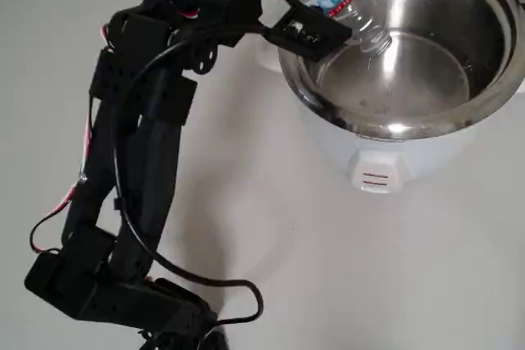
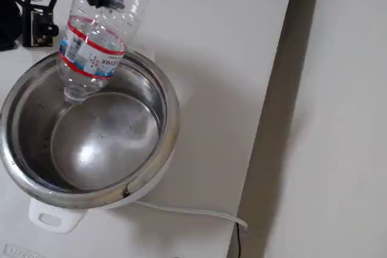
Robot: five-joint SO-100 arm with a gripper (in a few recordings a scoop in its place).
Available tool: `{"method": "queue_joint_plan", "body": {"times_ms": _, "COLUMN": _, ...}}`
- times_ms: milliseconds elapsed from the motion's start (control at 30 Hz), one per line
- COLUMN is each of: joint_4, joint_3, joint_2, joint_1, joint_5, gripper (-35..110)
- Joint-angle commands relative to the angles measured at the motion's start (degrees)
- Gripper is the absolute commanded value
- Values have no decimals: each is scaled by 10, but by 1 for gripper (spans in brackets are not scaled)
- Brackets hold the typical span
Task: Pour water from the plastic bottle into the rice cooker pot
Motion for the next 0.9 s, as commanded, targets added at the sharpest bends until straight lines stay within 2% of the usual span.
{"method": "queue_joint_plan", "body": {"times_ms": 0, "joint_4": -18, "joint_3": -42, "joint_2": 1, "joint_1": 4, "joint_5": -38, "gripper": 18}}
{"method": "queue_joint_plan", "body": {"times_ms": 133, "joint_4": -21, "joint_3": -42, "joint_2": -6, "joint_1": 0, "joint_5": -98, "gripper": 18}}
{"method": "queue_joint_plan", "body": {"times_ms": 267, "joint_4": -28, "joint_3": -42, "joint_2": -24, "joint_1": -8, "joint_5": -229, "gripper": 18}}
{"method": "queue_joint_plan", "body": {"times_ms": 633, "joint_4": -36, "joint_3": -39, "joint_2": -26, "joint_1": -47, "joint_5": -721, "gripper": 18}}
{"method": "queue_joint_plan", "body": {"times_ms": 867, "joint_4": -33, "joint_3": -35, "joint_2": 25, "joint_1": -85, "joint_5": -954, "gripper": 18}}
